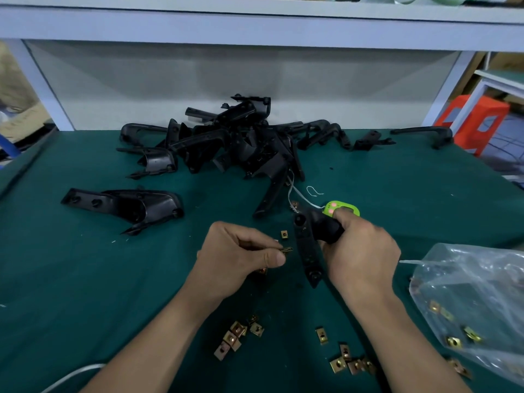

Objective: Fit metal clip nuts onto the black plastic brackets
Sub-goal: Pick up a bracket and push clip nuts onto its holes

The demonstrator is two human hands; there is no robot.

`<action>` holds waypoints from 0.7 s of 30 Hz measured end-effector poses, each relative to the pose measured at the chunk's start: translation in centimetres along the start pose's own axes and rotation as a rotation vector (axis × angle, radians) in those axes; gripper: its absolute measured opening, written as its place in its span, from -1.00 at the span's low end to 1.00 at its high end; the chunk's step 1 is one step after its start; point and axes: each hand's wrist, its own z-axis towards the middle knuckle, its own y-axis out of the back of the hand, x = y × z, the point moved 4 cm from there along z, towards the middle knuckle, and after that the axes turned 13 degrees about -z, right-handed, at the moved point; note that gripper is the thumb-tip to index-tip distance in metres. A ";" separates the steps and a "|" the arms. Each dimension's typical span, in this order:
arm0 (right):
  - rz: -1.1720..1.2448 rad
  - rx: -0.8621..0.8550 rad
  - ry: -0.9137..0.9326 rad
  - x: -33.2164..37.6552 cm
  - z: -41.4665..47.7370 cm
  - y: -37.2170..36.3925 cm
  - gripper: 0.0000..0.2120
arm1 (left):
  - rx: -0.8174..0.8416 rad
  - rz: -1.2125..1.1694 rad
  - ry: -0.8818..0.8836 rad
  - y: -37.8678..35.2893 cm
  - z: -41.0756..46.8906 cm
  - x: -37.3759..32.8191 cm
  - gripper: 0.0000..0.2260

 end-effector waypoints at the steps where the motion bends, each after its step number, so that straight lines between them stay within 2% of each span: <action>1: 0.001 0.005 0.005 0.0 0.0 0.0 -0.81 | -0.006 0.010 0.003 0.0 0.0 0.0 -0.69; 5: 0.006 0.019 0.035 0.3 -0.2 0.0 -0.75 | -0.020 0.033 0.019 0.1 0.1 0.2 -0.71; 7: 0.009 0.031 0.035 0.4 -0.3 -0.1 -0.74 | -0.021 0.051 0.011 0.1 0.1 0.1 -0.82; 9: 0.027 0.043 0.007 0.3 -0.3 -0.1 -0.70 | -0.141 0.083 -0.026 0.6 0.2 0.2 -0.90; 11: 0.065 0.058 -0.034 0.0 -0.2 -0.2 -0.66 | -0.338 0.244 -0.075 2.0 0.3 0.4 -0.74; 12: 0.084 0.066 -0.054 -0.2 -0.1 -0.4 -0.68 | -0.383 0.381 -0.099 2.5 0.2 0.2 -0.66; 15: 0.136 0.082 -0.113 -0.9 0.1 -0.5 -0.79 | -0.327 0.626 -0.117 2.7 0.4 0.1 -0.61; 21: 0.203 0.056 -0.279 -2.9 0.9 0.2 -0.76 | -0.282 0.662 -0.137 1.8 0.1 0.6 -0.74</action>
